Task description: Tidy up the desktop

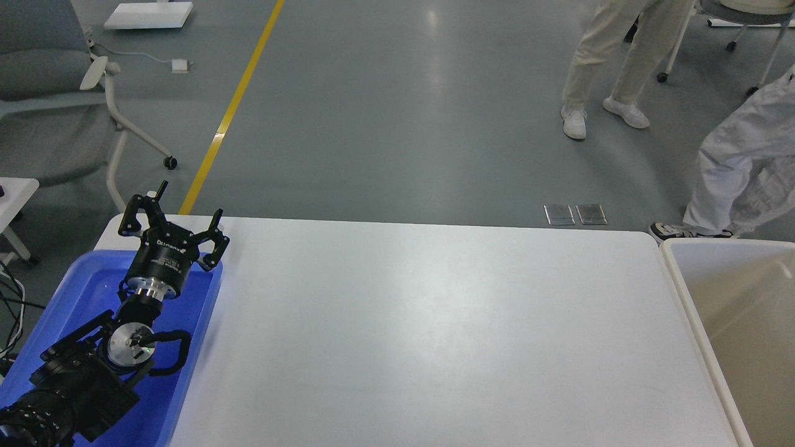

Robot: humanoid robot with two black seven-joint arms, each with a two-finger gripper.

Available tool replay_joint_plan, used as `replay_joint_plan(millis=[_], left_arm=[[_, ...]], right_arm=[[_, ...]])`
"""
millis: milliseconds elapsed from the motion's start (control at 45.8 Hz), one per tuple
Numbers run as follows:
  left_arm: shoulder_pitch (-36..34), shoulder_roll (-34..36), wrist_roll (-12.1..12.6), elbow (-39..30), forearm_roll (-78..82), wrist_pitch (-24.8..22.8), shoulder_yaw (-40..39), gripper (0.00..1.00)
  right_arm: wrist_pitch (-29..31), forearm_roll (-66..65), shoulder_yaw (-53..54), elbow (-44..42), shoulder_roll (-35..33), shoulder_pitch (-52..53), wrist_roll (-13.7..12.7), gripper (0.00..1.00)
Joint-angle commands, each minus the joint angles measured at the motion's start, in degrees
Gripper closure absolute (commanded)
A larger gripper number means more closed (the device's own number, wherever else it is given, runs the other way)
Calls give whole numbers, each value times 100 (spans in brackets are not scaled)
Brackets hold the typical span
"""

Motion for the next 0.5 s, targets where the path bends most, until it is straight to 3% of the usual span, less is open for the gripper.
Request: replay_joint_plan(millis=[0, 262, 480], left_arm=[[-4, -5, 0, 0, 1, 0, 0, 0], [-4, 4, 0, 0, 1, 0, 0, 0], [-4, 4, 0, 0, 1, 0, 0, 0]], right_arm=[[-875, 709, -2, -497, 578, -564, -497, 100], [-1921, 1482, 24, -550, 1132, -1303, -497, 100], [-2273, 1773, 59, -550, 1527, -1821, -489, 100]])
